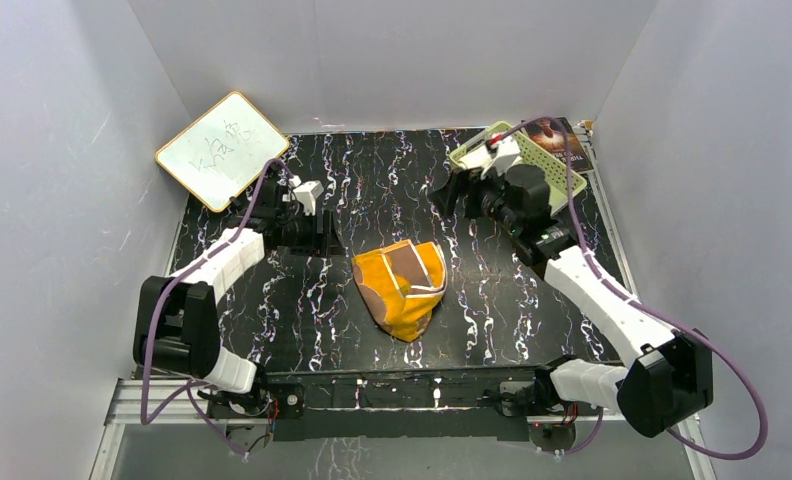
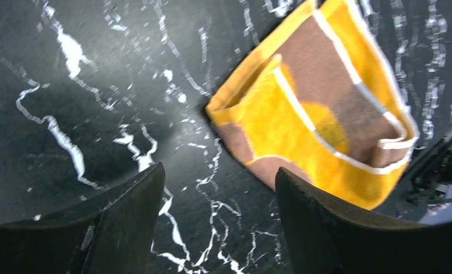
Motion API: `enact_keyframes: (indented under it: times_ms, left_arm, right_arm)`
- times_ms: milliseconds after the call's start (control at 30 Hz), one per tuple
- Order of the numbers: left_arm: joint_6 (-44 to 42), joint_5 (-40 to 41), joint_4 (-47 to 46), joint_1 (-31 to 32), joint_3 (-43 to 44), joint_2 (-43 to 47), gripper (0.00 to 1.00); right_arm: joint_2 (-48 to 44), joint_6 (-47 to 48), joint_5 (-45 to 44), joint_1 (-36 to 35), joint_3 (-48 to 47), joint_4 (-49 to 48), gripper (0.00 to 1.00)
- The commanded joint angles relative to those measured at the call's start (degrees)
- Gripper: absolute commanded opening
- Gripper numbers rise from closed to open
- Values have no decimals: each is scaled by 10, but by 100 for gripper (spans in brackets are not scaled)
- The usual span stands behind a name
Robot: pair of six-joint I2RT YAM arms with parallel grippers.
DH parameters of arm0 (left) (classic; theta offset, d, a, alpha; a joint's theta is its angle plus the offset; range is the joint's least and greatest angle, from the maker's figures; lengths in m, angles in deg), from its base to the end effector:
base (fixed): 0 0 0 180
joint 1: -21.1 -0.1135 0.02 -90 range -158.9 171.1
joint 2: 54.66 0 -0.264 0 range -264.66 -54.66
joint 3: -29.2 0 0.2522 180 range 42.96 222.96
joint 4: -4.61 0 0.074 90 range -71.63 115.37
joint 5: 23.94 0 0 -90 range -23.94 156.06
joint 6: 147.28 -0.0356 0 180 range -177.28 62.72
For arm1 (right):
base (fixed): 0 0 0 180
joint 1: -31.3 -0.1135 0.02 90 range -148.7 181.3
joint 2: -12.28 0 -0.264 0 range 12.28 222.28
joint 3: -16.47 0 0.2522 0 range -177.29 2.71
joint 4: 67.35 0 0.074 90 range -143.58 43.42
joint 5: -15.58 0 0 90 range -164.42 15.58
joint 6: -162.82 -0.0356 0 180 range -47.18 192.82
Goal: Roll the towels
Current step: Flatten out the towel at the center of the board.
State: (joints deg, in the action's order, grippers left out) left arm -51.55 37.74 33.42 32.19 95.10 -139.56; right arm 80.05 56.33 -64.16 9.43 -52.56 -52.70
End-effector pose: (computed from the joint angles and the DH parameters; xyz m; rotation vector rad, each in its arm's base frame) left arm 0.2968 -0.0754 0.2163 0.3437 2.3738 -0.7305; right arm 0.2559 0.1096 0.3382 -0.2170 1.8340 0.6343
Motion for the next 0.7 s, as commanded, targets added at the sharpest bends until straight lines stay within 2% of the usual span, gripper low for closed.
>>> enact_keyframes:
  times_ms: [0,167,400,533,667]
  left_arm:
    - [62,-89,-56,19,-11,33,66]
    - [99,-52,-106,72,-45,59,62]
    - [71,5,-152,105,-30,-13,62]
    - [29,51,-200,134,-30,-38,62]
    - [5,53,-243,139,-28,-66,62]
  right_arm:
    - [8,-7,-70,-51,11,107,91]
    - [73,-6,-50,-82,20,163,76]
    - [216,12,85,-81,-47,149,68]
    - [280,9,98,-82,-82,131,62]
    - [326,15,92,-85,-112,135,61]
